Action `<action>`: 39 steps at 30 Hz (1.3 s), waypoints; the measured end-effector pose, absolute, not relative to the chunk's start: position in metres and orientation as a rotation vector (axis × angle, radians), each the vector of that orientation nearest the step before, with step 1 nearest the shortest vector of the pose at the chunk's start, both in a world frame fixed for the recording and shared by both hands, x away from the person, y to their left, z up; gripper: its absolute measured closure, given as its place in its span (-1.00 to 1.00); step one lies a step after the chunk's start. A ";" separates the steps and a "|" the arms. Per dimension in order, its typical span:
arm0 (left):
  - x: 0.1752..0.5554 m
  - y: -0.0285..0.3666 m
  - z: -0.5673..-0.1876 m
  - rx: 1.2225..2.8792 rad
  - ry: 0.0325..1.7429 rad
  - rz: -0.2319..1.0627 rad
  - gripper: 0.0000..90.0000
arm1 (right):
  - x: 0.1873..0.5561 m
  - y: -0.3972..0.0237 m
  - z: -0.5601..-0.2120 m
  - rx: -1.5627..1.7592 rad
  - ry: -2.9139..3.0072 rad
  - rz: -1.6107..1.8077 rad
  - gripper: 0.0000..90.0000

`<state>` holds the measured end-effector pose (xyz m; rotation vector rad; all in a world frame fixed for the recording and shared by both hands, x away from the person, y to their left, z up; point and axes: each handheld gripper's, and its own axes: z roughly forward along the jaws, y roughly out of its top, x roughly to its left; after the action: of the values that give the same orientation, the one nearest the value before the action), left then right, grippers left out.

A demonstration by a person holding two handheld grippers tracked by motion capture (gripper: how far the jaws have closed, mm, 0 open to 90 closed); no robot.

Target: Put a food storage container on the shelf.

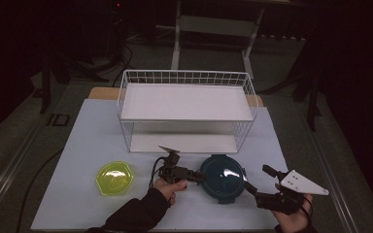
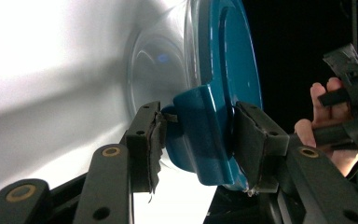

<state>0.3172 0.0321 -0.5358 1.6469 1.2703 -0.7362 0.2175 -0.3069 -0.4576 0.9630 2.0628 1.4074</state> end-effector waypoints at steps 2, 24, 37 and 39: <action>0.317 0.031 -0.535 1.665 1.247 -0.722 0.17 | 0.220 -0.308 -0.460 1.003 2.094 1.408 -0.63; 0.305 0.030 -0.521 1.808 0.989 -0.581 0.24 | 0.255 -0.332 -0.493 1.416 2.392 1.486 -0.10; 0.303 0.032 -0.524 1.804 0.948 -0.576 0.25 | 0.263 -0.337 -0.504 1.515 2.471 1.653 0.14; 0.303 0.032 -0.524 1.799 0.956 -0.580 0.25 | 0.264 -0.337 -0.505 1.544 2.449 1.676 0.14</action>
<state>0.3026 0.0322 -0.5244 1.7987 0.9560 -0.5801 0.2636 -0.3369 -0.5053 1.5443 2.4492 1.6763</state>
